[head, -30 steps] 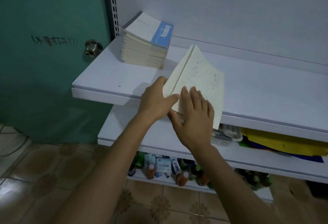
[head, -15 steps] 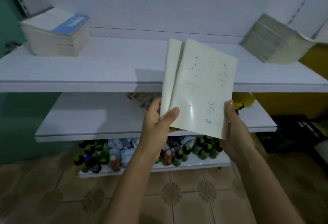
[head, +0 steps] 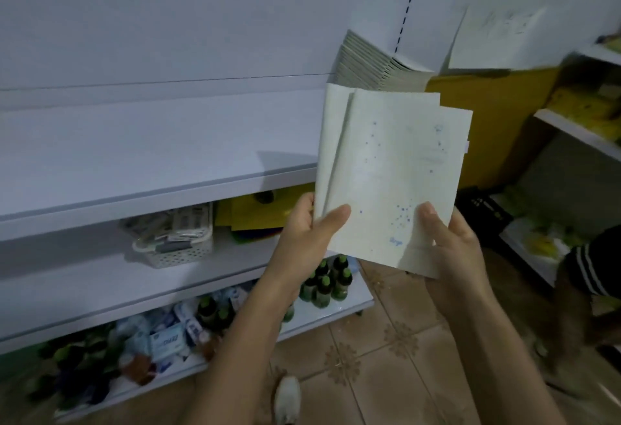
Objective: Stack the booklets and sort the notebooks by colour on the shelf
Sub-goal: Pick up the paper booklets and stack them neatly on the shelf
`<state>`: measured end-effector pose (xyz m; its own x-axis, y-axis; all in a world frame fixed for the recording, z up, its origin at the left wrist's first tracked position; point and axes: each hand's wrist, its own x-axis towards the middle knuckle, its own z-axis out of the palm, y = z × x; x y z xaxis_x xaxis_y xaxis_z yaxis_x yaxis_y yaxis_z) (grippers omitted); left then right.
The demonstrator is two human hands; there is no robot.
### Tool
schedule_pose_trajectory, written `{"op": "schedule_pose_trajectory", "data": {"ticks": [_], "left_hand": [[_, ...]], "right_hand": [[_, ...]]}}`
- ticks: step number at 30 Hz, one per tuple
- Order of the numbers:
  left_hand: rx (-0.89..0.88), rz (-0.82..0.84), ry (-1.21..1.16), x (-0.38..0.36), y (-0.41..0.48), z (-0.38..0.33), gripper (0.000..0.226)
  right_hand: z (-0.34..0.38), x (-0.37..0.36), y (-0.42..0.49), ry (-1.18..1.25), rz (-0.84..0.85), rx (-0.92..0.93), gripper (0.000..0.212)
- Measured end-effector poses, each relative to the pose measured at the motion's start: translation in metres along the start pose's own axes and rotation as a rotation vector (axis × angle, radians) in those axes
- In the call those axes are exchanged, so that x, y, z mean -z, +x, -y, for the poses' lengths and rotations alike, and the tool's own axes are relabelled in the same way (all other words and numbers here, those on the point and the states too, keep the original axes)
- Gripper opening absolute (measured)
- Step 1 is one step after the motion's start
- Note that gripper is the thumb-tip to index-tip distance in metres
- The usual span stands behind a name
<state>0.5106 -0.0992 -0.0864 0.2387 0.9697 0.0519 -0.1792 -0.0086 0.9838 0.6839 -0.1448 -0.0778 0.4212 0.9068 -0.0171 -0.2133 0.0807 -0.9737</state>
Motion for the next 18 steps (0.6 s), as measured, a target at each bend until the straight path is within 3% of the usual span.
{"op": "schedule_pose_trajectory", "data": {"ticks": [2,6,14,18], "left_hand": [[0.004,-0.022,0.016,-0.012,0.022,0.005,0.034],[-0.046,-0.082,0.093,-0.035,0.081,0.015,0.017],[-0.19,-0.109,0.117,-0.068,0.232,-0.018,0.013],[-0.212,-0.144,0.18,-0.085,0.288,-0.036,0.022]], "right_hand": [[0.002,0.006,0.019,-0.035,-0.03,0.029,0.025],[0.008,0.014,0.072,-0.108,-0.06,0.081,0.016],[0.059,0.011,0.214,-0.3,-0.012,0.243,0.019],[0.073,0.005,0.27,-0.225,-0.003,0.292,0.015]]}}
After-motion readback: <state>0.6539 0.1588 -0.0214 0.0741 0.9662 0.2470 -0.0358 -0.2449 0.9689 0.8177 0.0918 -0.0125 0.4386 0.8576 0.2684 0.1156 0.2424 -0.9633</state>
